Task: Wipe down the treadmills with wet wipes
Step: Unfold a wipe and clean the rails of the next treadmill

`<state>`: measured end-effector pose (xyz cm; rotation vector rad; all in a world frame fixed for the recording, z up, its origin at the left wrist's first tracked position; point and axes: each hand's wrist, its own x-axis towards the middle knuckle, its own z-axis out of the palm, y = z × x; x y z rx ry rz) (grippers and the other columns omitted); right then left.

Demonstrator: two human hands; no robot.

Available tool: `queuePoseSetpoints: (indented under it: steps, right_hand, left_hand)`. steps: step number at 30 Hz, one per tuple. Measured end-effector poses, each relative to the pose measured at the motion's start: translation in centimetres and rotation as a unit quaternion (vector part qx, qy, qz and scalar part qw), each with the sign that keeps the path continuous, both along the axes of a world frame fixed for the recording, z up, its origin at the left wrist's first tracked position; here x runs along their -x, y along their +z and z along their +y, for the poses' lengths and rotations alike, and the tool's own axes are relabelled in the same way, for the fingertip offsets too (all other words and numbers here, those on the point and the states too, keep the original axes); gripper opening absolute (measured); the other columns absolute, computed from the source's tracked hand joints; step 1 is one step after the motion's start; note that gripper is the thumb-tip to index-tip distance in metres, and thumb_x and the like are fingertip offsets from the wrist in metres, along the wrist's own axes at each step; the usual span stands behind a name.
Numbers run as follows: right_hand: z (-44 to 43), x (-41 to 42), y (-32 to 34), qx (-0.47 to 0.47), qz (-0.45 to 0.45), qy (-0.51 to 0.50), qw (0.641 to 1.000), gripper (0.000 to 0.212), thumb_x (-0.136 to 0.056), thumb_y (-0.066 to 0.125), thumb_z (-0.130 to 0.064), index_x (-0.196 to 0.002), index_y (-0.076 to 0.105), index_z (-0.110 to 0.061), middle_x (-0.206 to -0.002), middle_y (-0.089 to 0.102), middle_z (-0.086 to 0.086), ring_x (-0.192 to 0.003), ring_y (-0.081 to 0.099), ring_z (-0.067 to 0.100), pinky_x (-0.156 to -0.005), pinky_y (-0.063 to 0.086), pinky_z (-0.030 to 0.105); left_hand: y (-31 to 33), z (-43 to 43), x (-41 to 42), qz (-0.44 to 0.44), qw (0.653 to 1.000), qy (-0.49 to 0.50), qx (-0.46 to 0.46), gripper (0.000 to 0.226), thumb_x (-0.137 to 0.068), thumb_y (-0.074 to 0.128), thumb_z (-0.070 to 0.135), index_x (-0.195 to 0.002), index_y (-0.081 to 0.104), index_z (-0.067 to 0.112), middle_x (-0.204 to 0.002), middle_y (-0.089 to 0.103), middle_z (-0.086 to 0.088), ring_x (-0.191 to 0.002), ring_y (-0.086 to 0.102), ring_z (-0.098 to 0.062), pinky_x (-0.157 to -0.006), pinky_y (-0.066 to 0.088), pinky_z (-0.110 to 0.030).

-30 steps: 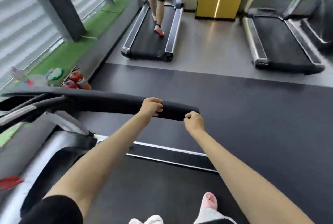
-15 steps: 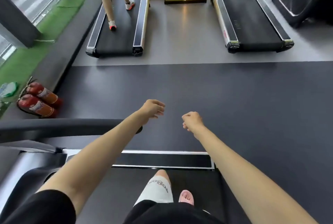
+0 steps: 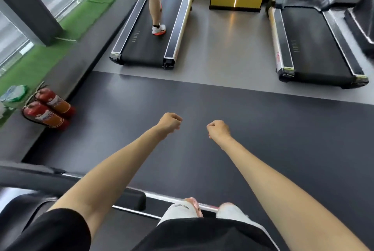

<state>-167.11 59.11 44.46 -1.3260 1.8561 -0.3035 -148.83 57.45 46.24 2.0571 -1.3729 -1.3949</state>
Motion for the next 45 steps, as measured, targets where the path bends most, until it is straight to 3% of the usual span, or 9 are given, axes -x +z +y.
queuePoseSetpoints:
  steps: [4,10,15,17,19,29,32,36,45]
  right_hand:
    - [-5.2,-0.2,1.0,0.029,0.159,0.215,0.963,0.027,-0.095,0.042,-0.013,-0.119,0.054,-0.006,-0.121,0.055,0.011,-0.113,0.052,0.03,-0.087,0.043,0.035]
    - [-16.6,-2.4,-3.8,0.146,0.291,0.387,0.863,0.031,-0.094,0.046,-0.013,-0.125,0.043,-0.007,-0.135,0.042,0.015,-0.122,0.04,0.029,-0.095,0.035,0.033]
    - [-27.6,-4.1,-15.3,0.233,0.392,0.47,0.756,0.085,-0.093,0.054,-0.018,-0.152,-0.006,-0.008,-0.154,-0.021,0.028,-0.146,-0.012,0.039,-0.119,0.004,0.049]
    - [-31.5,-3.8,-19.4,0.252,0.412,0.491,0.726,0.091,-0.092,0.054,-0.016,-0.151,-0.014,-0.008,-0.152,-0.029,0.026,-0.145,-0.019,0.038,-0.118,-0.002,0.05]
    - [-33.1,-3.0,-21.2,0.215,0.397,0.501,0.738,0.092,-0.09,0.054,-0.012,-0.151,-0.016,-0.01,-0.151,-0.031,0.025,-0.145,-0.02,0.037,-0.118,-0.003,0.049]
    - [-44.8,-14.5,-19.8,0.272,0.354,0.525,0.725,0.085,-0.093,0.046,-0.016,-0.151,-0.016,-0.01,-0.153,-0.027,0.023,-0.145,-0.018,0.037,-0.115,-0.012,0.05]
    - [-46.9,-19.8,-21.2,0.262,0.383,0.548,0.696,0.086,-0.094,0.047,-0.021,-0.151,-0.018,-0.009,-0.153,-0.028,0.022,-0.144,-0.021,0.036,-0.111,-0.018,0.051]
    - [-50.6,-32.0,-21.5,0.263,0.349,0.558,0.706,0.087,-0.095,0.046,-0.021,-0.15,-0.02,-0.01,-0.153,-0.029,0.023,-0.144,-0.021,0.036,-0.114,-0.015,0.05]
    - [-55.0,-56.0,-20.9,0.284,0.293,0.637,0.654,0.085,-0.094,0.045,-0.015,-0.15,-0.019,-0.011,-0.154,-0.028,0.023,-0.145,-0.021,0.035,-0.116,-0.012,0.047]
  left_hand:
    - [0.5,-4.0,-2.2,-0.22,0.971,-0.091,0.03,0.039,-0.09,0.041,0.003,-0.125,0.057,0.006,-0.127,0.051,-0.012,-0.116,0.051,-0.03,-0.091,0.045,-0.037]
    - [-4.1,-10.7,-4.8,-0.454,0.885,-0.073,0.065,0.034,-0.09,0.049,0.01,-0.124,0.05,0.007,-0.141,0.035,-0.016,-0.129,0.034,-0.033,-0.104,0.031,-0.041]
    - [-17.0,-18.7,-5.1,-0.603,0.795,0.023,0.066,0.074,-0.088,0.048,0.013,-0.149,0.006,0.007,-0.156,-0.015,-0.014,-0.145,-0.015,-0.037,-0.115,-0.004,-0.055]
    - [-22.1,-21.6,-4.0,-0.602,0.796,0.049,0.042,0.079,-0.087,0.047,0.011,-0.15,-0.001,0.007,-0.155,-0.021,-0.012,-0.144,-0.02,-0.036,-0.114,-0.008,-0.056]
    - [-24.3,-22.6,-2.6,-0.586,0.81,0.026,0.002,0.081,-0.087,0.047,0.009,-0.15,-0.005,0.007,-0.155,-0.023,-0.011,-0.144,-0.022,-0.036,-0.113,-0.01,-0.056]
    - [-22.8,-31.8,-12.8,-0.546,0.829,0.11,0.05,0.085,-0.086,0.044,0.003,-0.152,-0.01,0.013,-0.159,-0.015,-0.01,-0.146,-0.017,-0.032,-0.115,-0.004,-0.054]
    - [-24.8,-32.4,-17.1,-0.56,0.825,0.07,0.023,0.091,-0.085,0.045,0.004,-0.15,-0.018,0.015,-0.157,-0.022,-0.008,-0.144,-0.022,-0.033,-0.114,-0.006,-0.056]
    - [-24.7,-33.2,-28.0,-0.588,0.806,0.062,-0.002,0.088,-0.086,0.04,0.003,-0.149,-0.021,0.015,-0.157,-0.024,-0.007,-0.144,-0.024,-0.032,-0.113,-0.01,-0.055]
    - [-20.7,-34.5,-49.2,-0.595,0.781,0.165,-0.093,0.085,-0.088,0.046,0.007,-0.153,-0.008,0.014,-0.16,-0.016,-0.007,-0.147,-0.016,-0.029,-0.115,-0.001,-0.055]
